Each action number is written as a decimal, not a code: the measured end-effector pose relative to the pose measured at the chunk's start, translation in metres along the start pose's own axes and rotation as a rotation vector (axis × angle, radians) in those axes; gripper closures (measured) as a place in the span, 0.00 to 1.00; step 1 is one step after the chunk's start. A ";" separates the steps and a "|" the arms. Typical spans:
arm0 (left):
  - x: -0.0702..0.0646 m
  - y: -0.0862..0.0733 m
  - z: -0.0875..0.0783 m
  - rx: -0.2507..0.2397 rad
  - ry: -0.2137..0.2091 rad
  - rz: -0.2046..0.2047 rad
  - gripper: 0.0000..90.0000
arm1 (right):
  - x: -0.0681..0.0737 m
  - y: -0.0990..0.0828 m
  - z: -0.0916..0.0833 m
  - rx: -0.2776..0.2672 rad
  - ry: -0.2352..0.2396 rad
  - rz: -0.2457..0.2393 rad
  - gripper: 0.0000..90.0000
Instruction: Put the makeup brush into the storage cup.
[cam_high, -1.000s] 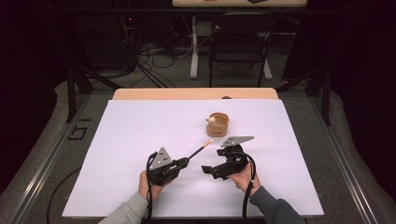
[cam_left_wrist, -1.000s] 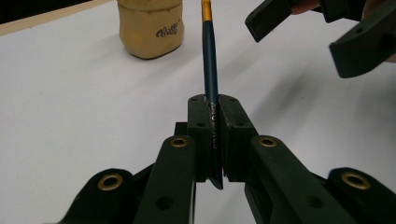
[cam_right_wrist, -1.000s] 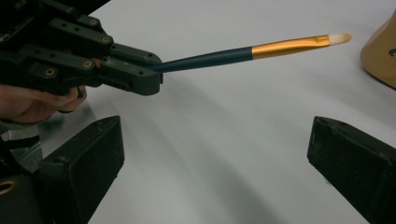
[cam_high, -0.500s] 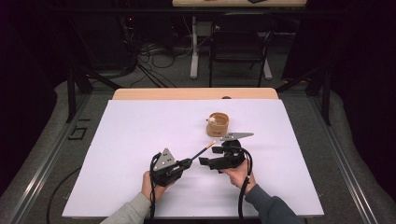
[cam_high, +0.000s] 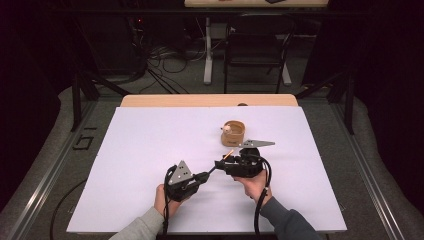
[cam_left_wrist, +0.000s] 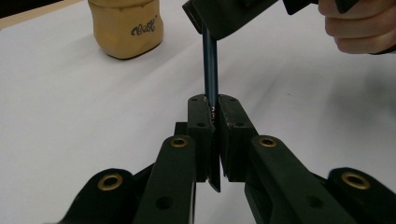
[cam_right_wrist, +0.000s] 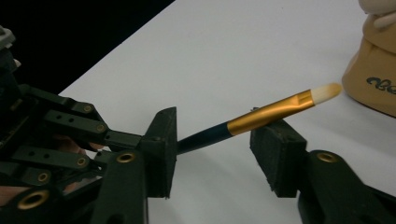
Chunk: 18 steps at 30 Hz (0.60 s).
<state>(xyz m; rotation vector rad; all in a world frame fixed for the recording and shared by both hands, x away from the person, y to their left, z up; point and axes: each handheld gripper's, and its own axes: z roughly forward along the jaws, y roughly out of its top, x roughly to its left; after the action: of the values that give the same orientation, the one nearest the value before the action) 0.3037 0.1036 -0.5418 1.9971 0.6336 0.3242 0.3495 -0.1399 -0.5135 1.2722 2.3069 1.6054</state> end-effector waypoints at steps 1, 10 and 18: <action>0.000 0.000 0.000 0.000 0.000 0.000 0.94 | 0.001 0.000 0.000 -0.007 0.003 0.002 0.63; -0.003 -0.001 0.006 0.025 -0.018 0.014 0.94 | 0.014 0.003 -0.006 -0.055 0.103 -0.017 0.92; -0.001 0.000 0.006 0.025 -0.039 -0.006 0.88 | 0.024 0.005 -0.008 -0.058 0.073 -0.103 0.93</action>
<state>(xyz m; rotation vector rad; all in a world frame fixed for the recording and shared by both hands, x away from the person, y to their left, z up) 0.3055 0.0987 -0.5451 2.0207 0.6218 0.2749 0.3327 -0.1296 -0.4966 1.0814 2.3067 1.6983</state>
